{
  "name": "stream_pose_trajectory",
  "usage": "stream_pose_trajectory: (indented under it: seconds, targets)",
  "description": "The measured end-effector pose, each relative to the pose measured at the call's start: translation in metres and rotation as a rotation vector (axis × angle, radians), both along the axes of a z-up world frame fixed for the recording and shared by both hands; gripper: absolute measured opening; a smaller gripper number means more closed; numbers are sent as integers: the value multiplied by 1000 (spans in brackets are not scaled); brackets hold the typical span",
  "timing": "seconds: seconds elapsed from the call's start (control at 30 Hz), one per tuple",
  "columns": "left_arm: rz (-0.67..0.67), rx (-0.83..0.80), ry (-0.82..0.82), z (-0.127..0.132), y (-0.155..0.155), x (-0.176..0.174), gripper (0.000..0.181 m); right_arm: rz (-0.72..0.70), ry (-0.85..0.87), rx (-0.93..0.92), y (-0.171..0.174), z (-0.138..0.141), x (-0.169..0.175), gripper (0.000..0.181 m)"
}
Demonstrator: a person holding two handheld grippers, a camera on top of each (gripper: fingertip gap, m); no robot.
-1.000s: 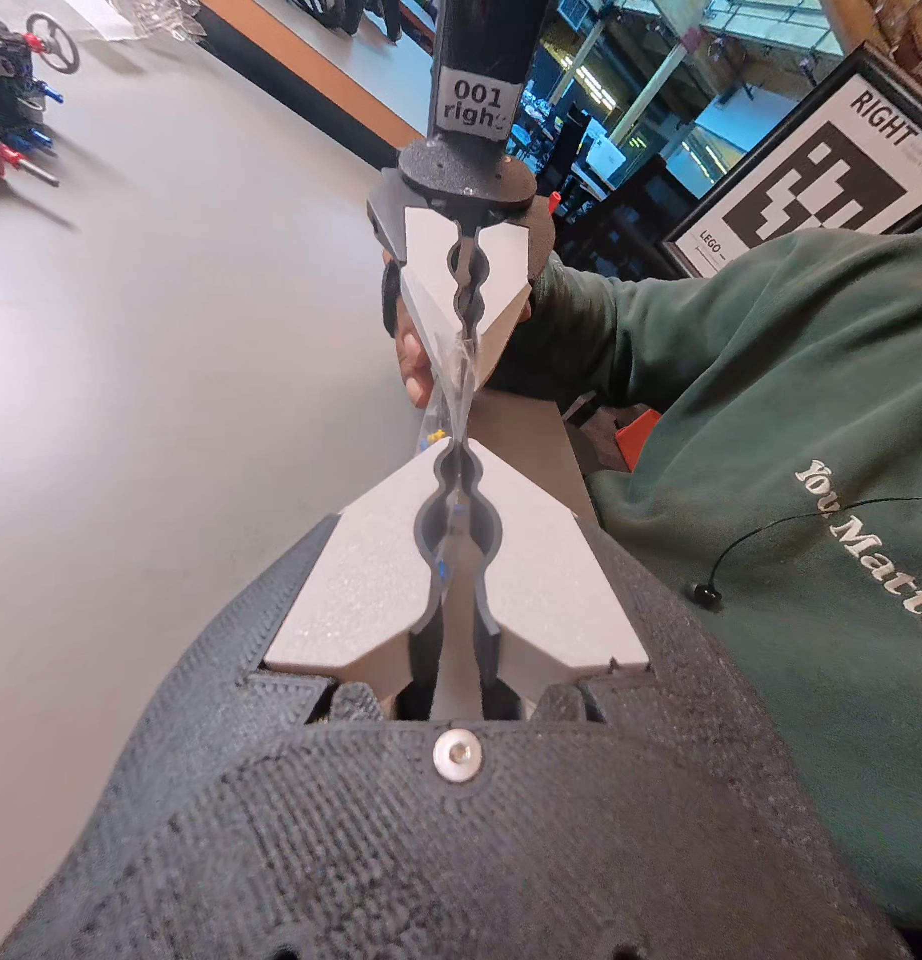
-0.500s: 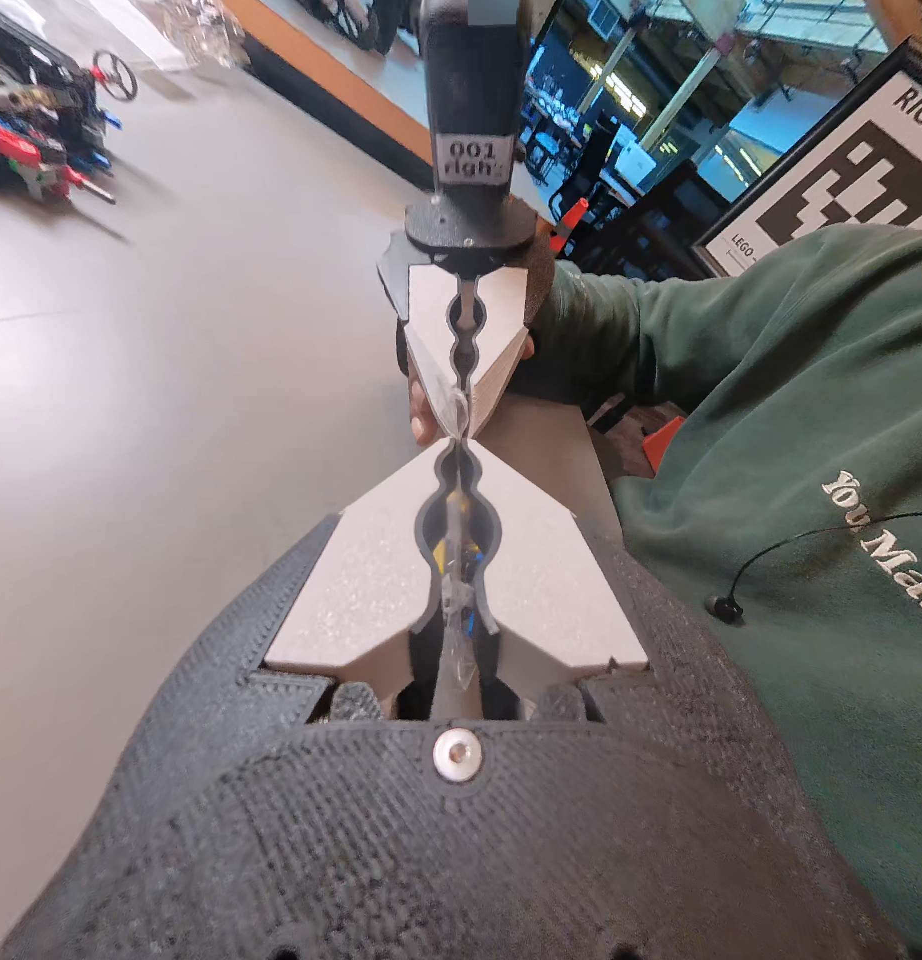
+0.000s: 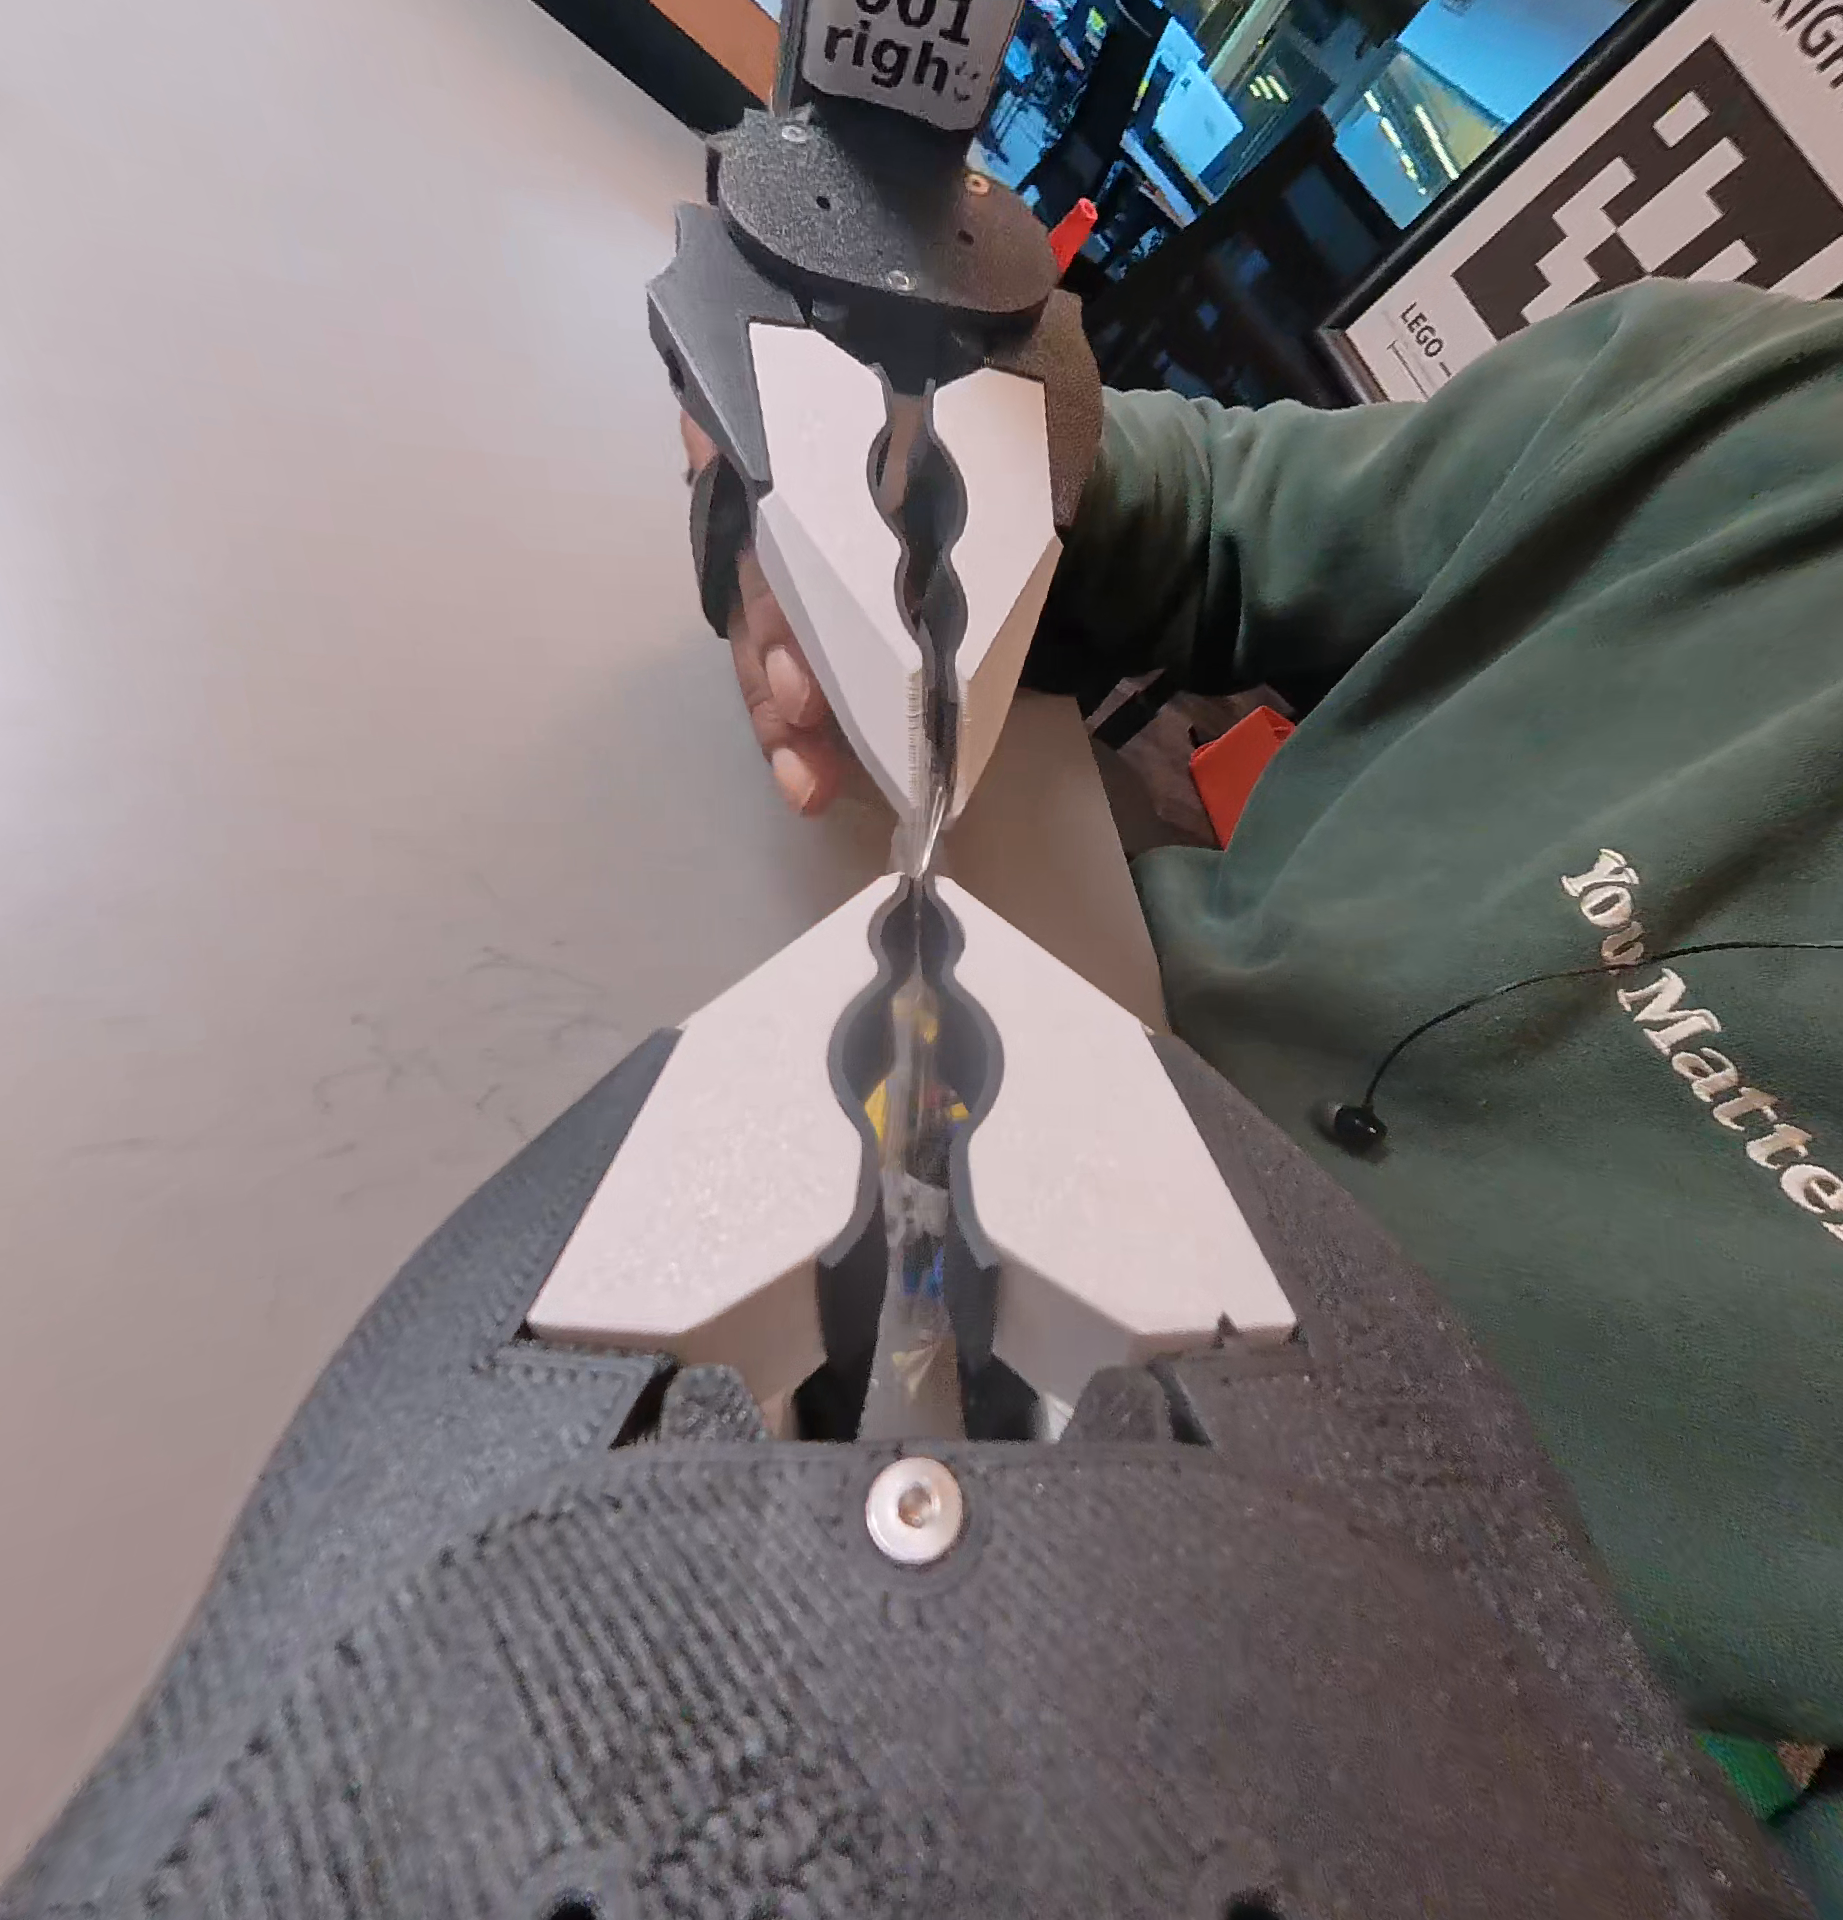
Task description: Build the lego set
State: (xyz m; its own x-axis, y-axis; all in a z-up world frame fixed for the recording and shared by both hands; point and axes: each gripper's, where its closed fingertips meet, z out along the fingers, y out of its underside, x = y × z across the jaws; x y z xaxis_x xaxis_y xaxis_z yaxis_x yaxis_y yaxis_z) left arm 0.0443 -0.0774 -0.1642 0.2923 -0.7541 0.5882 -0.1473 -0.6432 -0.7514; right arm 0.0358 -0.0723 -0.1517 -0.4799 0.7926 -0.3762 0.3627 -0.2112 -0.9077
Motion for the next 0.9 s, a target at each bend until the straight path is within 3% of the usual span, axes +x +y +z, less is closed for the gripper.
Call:
stream_pose_trajectory:
  seconds: [0.13,0.2,0.27,0.4,0.6,0.7,0.77,0.83,0.9]
  targets:
    - [-23,33,23,0,-4,3,0,9,-5,-16,-2,0,3,2]
    - [-34,30,38,-4,-6,5,0,8,-56,-61,-1,-1,1,24]
    - [-54,22,47,-7,-9,10,0,8,-42,-42,-2,-1,1,0]
    - [-77,-3,33,-8,-13,17,0,47,-11,110,-7,2,7,0]
    - [-134,-39,40,-11,-22,26,0,132,-5,191,-17,0,16,0]
    - [-135,-43,45,-10,-22,19,0,81,10,133,-7,10,13,0]
    - [-147,-41,95,-23,-26,14,0,-20,64,13,16,31,11,0]
    - [-140,-58,52,-17,-24,16,0,-23,22,55,21,22,16,19]
    - [-141,-39,71,-17,-24,18,0,37,-26,68,4,8,19,31]
